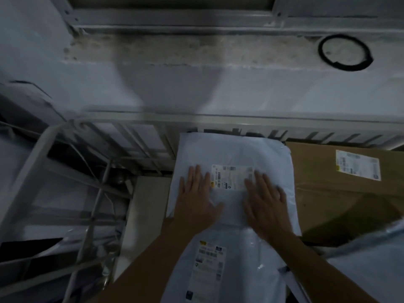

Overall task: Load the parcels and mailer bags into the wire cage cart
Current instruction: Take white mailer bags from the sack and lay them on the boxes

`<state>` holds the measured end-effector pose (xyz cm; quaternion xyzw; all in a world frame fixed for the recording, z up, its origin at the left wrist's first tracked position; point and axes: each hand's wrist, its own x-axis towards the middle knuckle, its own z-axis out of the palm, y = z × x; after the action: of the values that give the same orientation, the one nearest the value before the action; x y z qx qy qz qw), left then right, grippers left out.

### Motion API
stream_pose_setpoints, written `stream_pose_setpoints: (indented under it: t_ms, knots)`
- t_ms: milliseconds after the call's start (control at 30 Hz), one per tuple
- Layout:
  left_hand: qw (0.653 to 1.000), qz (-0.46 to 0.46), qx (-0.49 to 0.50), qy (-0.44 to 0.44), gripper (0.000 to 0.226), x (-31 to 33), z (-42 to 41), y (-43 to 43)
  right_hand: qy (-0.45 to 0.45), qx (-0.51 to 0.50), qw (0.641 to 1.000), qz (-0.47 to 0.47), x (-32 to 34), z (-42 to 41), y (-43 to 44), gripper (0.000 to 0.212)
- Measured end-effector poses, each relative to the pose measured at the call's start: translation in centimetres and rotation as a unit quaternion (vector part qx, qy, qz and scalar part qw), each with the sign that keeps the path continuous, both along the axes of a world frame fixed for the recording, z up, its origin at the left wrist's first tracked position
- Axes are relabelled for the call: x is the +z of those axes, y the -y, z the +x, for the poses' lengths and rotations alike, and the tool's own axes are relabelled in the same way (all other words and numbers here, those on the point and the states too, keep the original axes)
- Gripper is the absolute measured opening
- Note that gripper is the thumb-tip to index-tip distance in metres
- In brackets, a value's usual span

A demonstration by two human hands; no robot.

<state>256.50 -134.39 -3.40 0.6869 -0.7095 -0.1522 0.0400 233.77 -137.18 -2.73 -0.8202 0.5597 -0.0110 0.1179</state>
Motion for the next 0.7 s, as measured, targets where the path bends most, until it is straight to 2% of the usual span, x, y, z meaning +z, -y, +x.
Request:
stream_pose_setpoints:
  t_ms: [67,133,433,700]
  knots:
    - [0.998,-0.022,0.053,-0.001,0.08,-1.3,-0.2,0.0,-0.013,-0.047,0.999,0.017,-1.1,0.2,1.3,0.063]
    - [0.997,-0.014,0.075,0.013,0.075,-2.9,0.2,-0.7,-0.026,-0.057,0.998,0.026,-2.4,0.2,1.3,0.065]
    - [0.992,-0.052,0.083,0.079,0.073,-5.4,-0.3,-0.7,-0.039,-0.073,0.996,-0.014,-5.1,-0.2,1.1,0.064]
    - [0.991,-0.052,0.086,0.092,0.072,-5.5,-0.5,-0.6,-0.048,-0.072,0.996,-0.02,-5.8,-0.2,1.1,0.065]
